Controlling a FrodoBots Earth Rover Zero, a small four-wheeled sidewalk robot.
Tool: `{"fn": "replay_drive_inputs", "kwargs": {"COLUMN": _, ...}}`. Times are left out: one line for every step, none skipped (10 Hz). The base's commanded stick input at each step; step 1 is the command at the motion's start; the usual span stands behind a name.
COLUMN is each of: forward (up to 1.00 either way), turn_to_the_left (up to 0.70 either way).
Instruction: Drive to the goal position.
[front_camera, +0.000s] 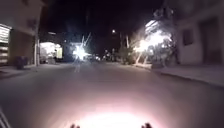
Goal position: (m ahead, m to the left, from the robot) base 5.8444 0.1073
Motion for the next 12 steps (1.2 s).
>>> {"fn": "replay_drive_inputs", "kwargs": {"forward": 0.7, "turn_to_the_left": 0.0}}
{"fn": "replay_drive_inputs", "kwargs": {"forward": 0.7, "turn_to_the_left": 0.0}}
{"fn": "replay_drive_inputs", "kwargs": {"forward": 0.7, "turn_to_the_left": 0.0}}
{"fn": "replay_drive_inputs", "kwargs": {"forward": 0.7, "turn_to_the_left": 0.0}}
{"fn": "replay_drive_inputs", "kwargs": {"forward": 0.7, "turn_to_the_left": 0.0}}
{"fn": "replay_drive_inputs", "kwargs": {"forward": 0.7, "turn_to_the_left": 0.0}}
{"fn": "replay_drive_inputs", "kwargs": {"forward": 0.7, "turn_to_the_left": 0.0}}
{"fn": "replay_drive_inputs", "kwargs": {"forward": 0.7, "turn_to_the_left": 0.0}}
{"fn": "replay_drive_inputs", "kwargs": {"forward": 0.7, "turn_to_the_left": 0.0}}
{"fn": "replay_drive_inputs", "kwargs": {"forward": 0.7, "turn_to_the_left": 0.0}}
{"fn": "replay_drive_inputs", "kwargs": {"forward": 0.7, "turn_to_the_left": 0.0}}
{"fn": "replay_drive_inputs", "kwargs": {"forward": 0.7, "turn_to_the_left": 0.0}}
